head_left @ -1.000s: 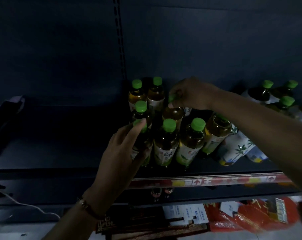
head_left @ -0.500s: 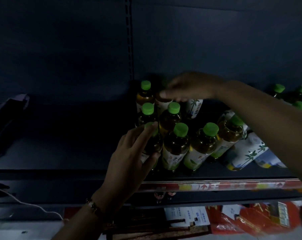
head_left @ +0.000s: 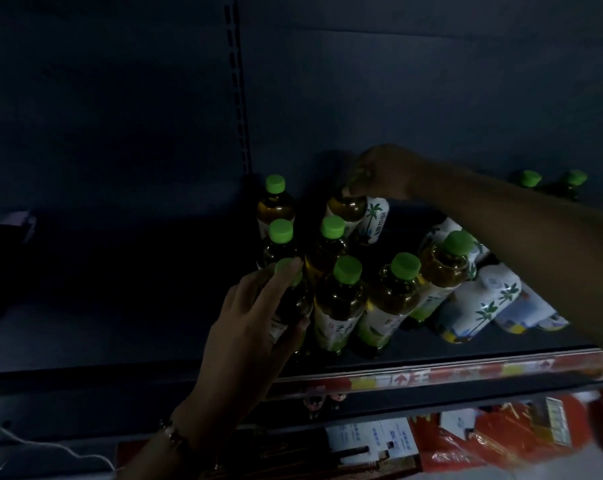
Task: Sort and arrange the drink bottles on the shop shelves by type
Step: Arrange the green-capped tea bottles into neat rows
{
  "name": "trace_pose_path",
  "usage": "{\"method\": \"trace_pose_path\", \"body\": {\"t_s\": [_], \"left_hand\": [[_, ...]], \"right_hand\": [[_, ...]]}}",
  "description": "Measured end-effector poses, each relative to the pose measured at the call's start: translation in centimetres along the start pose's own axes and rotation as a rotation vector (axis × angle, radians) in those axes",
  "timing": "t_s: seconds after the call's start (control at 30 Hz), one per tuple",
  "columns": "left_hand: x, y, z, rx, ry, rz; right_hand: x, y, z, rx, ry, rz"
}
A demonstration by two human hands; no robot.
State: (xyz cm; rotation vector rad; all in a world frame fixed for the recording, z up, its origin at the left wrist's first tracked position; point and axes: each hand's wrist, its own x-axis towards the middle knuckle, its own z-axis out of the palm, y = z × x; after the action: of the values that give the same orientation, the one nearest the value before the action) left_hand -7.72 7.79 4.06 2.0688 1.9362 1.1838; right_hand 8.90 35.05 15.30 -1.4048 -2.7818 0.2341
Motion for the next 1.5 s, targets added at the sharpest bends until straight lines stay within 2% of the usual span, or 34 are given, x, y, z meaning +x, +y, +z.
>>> {"method": "trace_pose_path", "body": {"t_s": [0.13,0.3,0.53,0.67,0.73,0.8,0.83,0.93,1.07,1.3,1.43,1.5], "left_hand": [[0.0,-0.4,0.3,0.005,-0.012,-0.022],[0.0,-0.4,0.4,-0.009,-0.02,-0.019],[0.3,-0.5,0.5,0.001,-0.014,-0.008],[0.3,-0.3,0.7,0.0,-0.003,-0.006],[0.2,-0.2,0.7,0.001,0.0,-0.007],[0.2,-0.2,0.6,0.005,-0.002,-0.009],[0.1,-0.2,0.5,0.005,-0.006,-0.011],[0.0,-0.2,0.3,0.011,-0.013,-0.016],[0.1,-0.3,0.3,0.018,-0.013,-0.018],[0.1,-0.4,0.1,0.024,-0.059,-0.015],[0.3,0.4,-1.4,-0.032,-0.145,-0.012],[1.2,1.1,-2.5,-0.028,-0.13,-0.015]], "right_hand": [[-2.8,0.4,-1.6,-0.008,0.022,0.012],[-4.7,0.3,-1.4,-0.056,-0.126,-0.031],[-6.3,0.0,-1.9,0.113,-0.275,-0.107],[-4.8,-2.0,-3.8,-0.118,-0.408,-0.036],[-3.0,-4.6,-4.5,-0.233,-0.291,-0.107],[-0.9,-7.2,-3.9,-0.156,-0.125,-0.173],[0.1,-8.4,-3.3,-0.084,-0.098,-0.186],[2.5,-10.5,-0.7,-0.069,-0.217,-0.188],[3.6,-10.5,0.0,-0.038,-0.148,-0.224],[1.1,-10.8,-0.7,-0.043,-0.22,-0.262],[-2.4,-9.3,-2.7,0.004,-0.172,-0.193],[-4.8,-6.9,-4.1,-0.01,-0.14,-0.117]]}}
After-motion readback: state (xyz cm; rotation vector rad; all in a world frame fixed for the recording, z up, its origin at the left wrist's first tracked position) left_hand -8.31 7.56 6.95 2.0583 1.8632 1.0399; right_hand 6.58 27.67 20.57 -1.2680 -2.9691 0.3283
